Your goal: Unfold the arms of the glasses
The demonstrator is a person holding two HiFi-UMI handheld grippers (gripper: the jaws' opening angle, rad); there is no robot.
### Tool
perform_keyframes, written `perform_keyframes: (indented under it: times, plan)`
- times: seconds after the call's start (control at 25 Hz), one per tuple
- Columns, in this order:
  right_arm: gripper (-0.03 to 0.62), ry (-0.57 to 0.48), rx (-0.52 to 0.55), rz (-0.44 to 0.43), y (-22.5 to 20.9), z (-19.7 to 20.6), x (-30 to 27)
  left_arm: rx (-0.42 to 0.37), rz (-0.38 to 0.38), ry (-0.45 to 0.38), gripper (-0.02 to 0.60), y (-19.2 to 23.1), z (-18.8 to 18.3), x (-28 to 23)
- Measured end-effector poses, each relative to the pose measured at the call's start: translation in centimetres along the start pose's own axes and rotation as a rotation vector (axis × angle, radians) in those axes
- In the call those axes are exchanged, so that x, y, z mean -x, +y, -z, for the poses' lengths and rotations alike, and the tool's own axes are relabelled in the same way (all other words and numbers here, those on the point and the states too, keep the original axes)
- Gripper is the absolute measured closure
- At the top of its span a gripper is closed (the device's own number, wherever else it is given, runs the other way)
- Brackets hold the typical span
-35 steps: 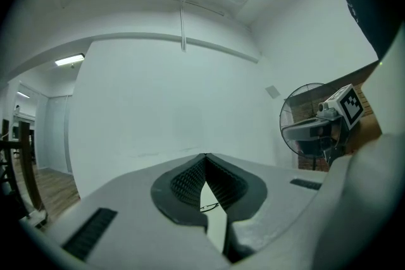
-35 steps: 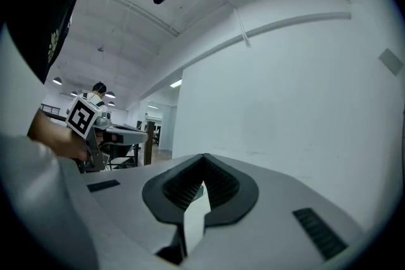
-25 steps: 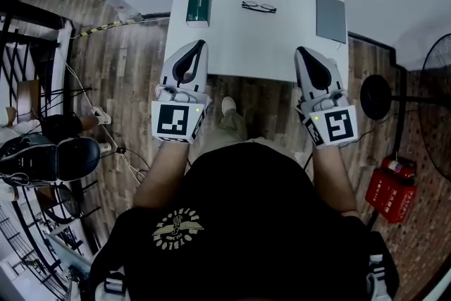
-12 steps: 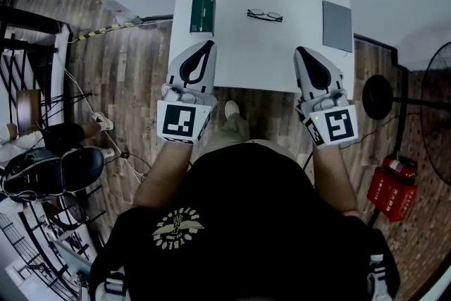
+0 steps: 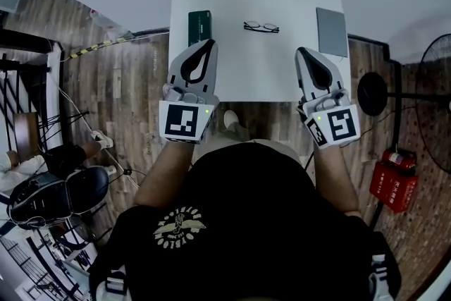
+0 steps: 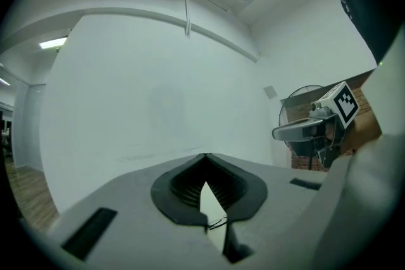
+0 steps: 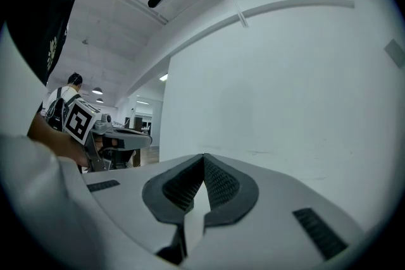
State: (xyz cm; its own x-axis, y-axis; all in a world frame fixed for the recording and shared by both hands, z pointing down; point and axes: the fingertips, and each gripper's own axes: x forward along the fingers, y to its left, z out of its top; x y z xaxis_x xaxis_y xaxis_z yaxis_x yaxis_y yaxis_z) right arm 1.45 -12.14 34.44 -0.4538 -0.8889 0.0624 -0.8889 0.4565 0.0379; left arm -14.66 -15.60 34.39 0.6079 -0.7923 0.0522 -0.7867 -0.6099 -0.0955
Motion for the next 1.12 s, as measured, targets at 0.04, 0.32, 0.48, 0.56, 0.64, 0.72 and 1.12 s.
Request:
perform_keyframes:
  times: [0.04, 0.32, 0.48, 0.56, 0.64, 0.72, 1.12]
  plan:
    - [0.595, 0.000, 0.003, 0.007, 0.0, -0.1, -0.3, 0.001, 0.007, -0.008, 0.575, 0.3, 0.0, -0.3]
    - [0.595, 0.007, 0.029, 0.042, 0.9, -1.1, -1.9, 0.003, 0.068, -0.033, 0.575, 2.1, 0.1, -1.5]
    - [0.595, 0.021, 0.044, 0.068, 0.9, -1.2, -1.9, 0.019, 0.095, -0.040, 0.575, 2.3, 0.5, -2.3]
    - [0.595, 0.025, 0.047, 0.083, 0.6, -1.3, -1.8, 0.027, 0.109, -0.037, 0.575, 2.2, 0.7, -2.7]
    - [0.595, 0.027, 0.050, 0.090, 0.4, -1.5, -1.8, 0.031, 0.117, -0.038, 0.575, 2.3, 0.7, -3.0]
    - [0.595, 0.027, 0.048, 0.094, 0.2, -1.6, -1.8, 0.032, 0.119, -0.044, 0.575, 2.3, 0.5, -3.2]
    - [0.595, -0.022, 0.049, 0.055, -0.6, -2.7, -4.1, -0.015, 0.079, -0.048, 0.575, 3.6, -0.9, -4.0]
